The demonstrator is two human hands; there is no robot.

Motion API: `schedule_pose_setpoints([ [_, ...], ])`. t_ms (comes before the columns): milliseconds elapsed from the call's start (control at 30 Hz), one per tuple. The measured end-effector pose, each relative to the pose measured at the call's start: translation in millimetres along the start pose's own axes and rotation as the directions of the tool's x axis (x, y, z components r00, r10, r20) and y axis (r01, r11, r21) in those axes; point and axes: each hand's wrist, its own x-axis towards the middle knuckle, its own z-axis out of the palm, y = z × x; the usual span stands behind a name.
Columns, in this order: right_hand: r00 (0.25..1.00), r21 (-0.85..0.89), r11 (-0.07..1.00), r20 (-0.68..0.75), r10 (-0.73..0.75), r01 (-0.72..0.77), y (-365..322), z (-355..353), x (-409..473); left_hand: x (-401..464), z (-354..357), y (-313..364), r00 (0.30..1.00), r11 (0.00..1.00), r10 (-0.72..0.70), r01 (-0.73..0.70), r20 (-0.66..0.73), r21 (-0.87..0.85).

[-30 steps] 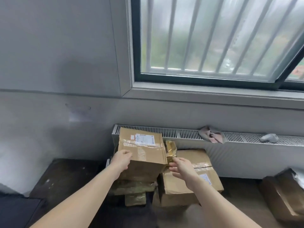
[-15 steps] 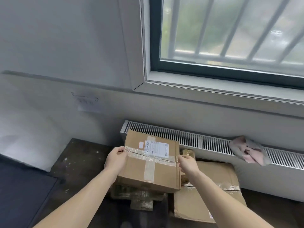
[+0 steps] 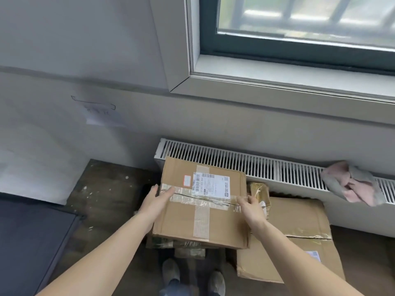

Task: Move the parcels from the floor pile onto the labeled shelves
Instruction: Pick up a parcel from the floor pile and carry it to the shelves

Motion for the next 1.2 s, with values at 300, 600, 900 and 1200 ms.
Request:
schedule_pose_setpoints([
  [300,0.999,0.148,0.988,0.039,0.038,-0.043,10.0,7.8,7.5,10.2,9.0,-10.3,0.999,0.998,0.023,-0.021,0.037,-0.059],
  [600,0.996,0.133,0.988,0.023,-0.088,0.084,-16.3,-7.2,-10.8,-8.5,-10.5,26.3,0.987,0.983,0.151,-0.145,-0.051,0.114],
  [900,0.909,0.138,0.899,-0.067,-0.411,0.416,-85.8,-36.2,-65.2,-62.8,-82.6,132.3,0.888,0.786,0.455,-0.368,-0.061,0.497],
  [1200,0.594,0.296,0.68,0.335,-0.731,0.67,-149.9,-51.8,-165.8,-176.2,-112.4,215.2,0.736,0.401,0.652,-0.536,0.179,0.743],
])
